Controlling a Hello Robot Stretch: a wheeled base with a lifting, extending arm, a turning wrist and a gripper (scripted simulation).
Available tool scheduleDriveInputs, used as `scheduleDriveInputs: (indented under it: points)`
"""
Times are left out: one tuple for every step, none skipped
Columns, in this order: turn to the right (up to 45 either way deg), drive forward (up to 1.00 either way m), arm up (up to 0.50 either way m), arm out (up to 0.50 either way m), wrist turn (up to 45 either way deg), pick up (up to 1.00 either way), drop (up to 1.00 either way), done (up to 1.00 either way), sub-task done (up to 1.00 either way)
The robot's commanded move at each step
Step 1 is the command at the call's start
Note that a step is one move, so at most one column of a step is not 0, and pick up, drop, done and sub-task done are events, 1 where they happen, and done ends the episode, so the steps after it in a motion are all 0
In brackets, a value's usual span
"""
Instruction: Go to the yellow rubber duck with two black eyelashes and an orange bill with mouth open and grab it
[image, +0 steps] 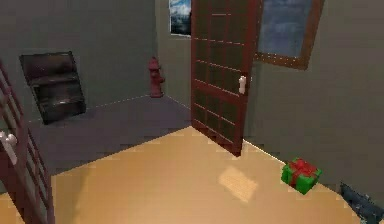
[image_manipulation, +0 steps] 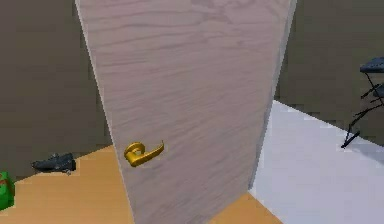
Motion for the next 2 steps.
scheduleDriveInputs:
  points:
    - [0.0, 0.05, 0.00, 0.00, 0.0, 0.00, 0.00, 0.00, 0.00]
    - [24.0, 0.00, 0.00, 0.00, 0.0, 0.00, 0.00, 0.00, 0.00]
